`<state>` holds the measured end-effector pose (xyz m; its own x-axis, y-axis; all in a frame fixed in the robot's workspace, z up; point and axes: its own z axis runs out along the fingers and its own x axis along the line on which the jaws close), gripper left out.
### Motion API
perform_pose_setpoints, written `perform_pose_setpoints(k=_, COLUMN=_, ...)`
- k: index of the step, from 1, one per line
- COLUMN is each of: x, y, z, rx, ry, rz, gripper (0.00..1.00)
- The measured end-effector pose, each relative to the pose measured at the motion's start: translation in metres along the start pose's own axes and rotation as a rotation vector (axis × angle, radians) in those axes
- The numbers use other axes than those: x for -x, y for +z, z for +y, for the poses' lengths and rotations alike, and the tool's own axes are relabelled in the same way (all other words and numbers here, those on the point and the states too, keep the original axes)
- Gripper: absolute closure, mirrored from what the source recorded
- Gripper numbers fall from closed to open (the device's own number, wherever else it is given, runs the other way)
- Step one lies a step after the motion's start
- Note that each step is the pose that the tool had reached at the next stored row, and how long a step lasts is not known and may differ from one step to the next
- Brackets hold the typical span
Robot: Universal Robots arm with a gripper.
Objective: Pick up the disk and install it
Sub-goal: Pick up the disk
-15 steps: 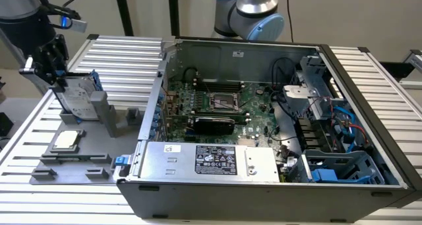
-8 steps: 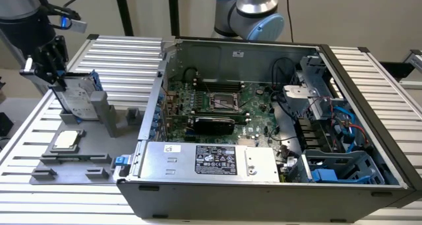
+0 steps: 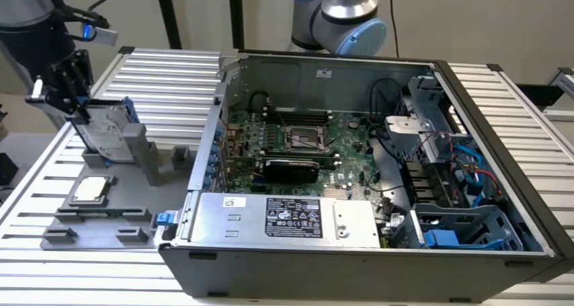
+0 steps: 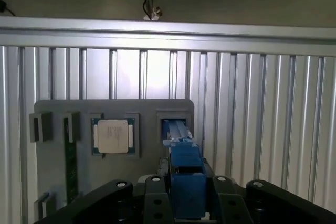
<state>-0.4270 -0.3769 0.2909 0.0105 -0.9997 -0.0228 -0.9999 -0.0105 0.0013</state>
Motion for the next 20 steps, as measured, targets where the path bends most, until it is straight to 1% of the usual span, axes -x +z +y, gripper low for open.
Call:
perform_pose_setpoints(k=6, x=-0.0025, y=0.0, z=0.0, rx=-0.0005, ry=0.016, rz=-0.0009, gripper=1.0)
perform_pose_setpoints(k=12, x=-0.0044, y=-0.0001, z=0.0, rx=-0.0005, ry=0.02, rz=-0.0064, gripper=1.0)
perform_pose_setpoints(k=16, x=-0.0046, y=-0.0001, z=0.0, rx=-0.0006, ry=0.02, rz=-0.008, gripper=1.0)
perform_pose_setpoints(k=18, x=-0.005, y=-0.0001, z=0.0, rx=-0.0005, ry=0.02, rz=-0.012, gripper=1.0)
perform_pose_setpoints(k=20, x=-0.0053, y=-0.0001, z=0.0, rx=-0.0006, ry=0.02, rz=-0.0181, gripper=1.0)
